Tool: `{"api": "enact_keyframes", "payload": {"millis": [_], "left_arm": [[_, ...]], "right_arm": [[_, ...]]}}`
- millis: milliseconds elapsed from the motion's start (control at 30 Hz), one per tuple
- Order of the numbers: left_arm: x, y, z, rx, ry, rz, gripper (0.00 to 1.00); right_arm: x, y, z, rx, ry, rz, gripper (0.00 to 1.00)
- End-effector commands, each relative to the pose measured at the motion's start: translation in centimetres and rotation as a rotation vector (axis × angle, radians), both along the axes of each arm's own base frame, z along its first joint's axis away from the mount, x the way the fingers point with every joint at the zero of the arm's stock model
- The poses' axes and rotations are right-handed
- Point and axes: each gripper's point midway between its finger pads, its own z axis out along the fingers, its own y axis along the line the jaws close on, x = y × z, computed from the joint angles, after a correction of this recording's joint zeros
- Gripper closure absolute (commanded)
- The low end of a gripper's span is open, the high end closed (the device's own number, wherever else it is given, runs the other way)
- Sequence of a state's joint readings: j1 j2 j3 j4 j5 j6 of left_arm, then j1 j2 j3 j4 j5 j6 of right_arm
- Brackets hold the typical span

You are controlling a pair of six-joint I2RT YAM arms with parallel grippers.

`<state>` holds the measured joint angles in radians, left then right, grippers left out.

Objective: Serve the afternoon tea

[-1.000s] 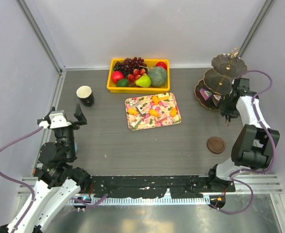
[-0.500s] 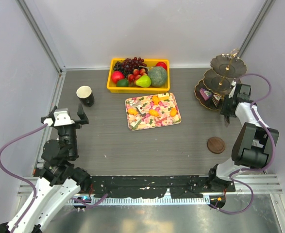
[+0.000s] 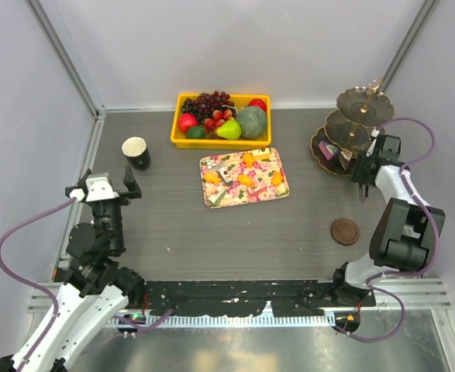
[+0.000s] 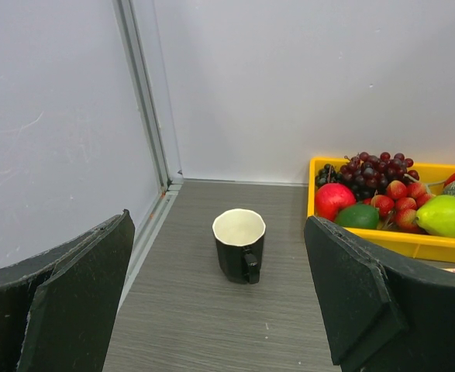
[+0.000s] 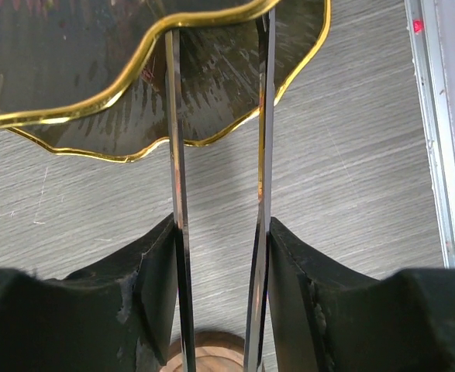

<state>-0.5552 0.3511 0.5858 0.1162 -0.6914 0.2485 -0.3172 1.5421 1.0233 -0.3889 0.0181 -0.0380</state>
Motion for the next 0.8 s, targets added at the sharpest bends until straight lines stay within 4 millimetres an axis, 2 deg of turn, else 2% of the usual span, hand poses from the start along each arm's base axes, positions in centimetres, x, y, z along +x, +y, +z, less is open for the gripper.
{"api": "enact_keyframes", "payload": {"millis": [0,267,433,567,600,633,667,767], "left_arm": [[-0.5,0.2,1.4,-0.028,-0.056,-0.004,0.01],[-0.6,0.2,1.5,-0.033,-0.06,-0.009,0.01],[-0.7,0.3,1.6,-0.038,-0.065,-0.008,0.01],[-0.7,0.3,1.6,-0.042,-0.066,-0.008,0.01],[-0.8,0.2,1.7,-0.044,-0.068,-0.013,0.01],[-0.7,0.3,1.6,-0.043,-0.067,-0.012,0.01],[-0.7,0.3,1.6,-0.043,-0.067,-0.012,0.01],[-0.7,0.2,1.7,-0.044,-0.066,-0.014,0.01]], "right_arm": [[0.1,-0.7,2.8,-0.043,-0.09,-0.051,0.5],[-2.3,0.3,3.4,0.005,-0.106,-0.121,0.51],[-4.6,1.7,3.5,0.071,-0.132,-0.185,0.58],[-6.6,2.4,4.6,0.095,-0.189,-0.239,0.6],[-6.9,2.6,5.6,0.101,-0.228,-0.252,0.6],[-7.4,2.9,5.7,0.113,-0.221,-0.258,0.62],[-7.5,3.3,6.6,0.128,-0.252,-0.254,0.62],[-8.4,5.4,7.3,0.162,-0.263,-0.201,0.62]]}}
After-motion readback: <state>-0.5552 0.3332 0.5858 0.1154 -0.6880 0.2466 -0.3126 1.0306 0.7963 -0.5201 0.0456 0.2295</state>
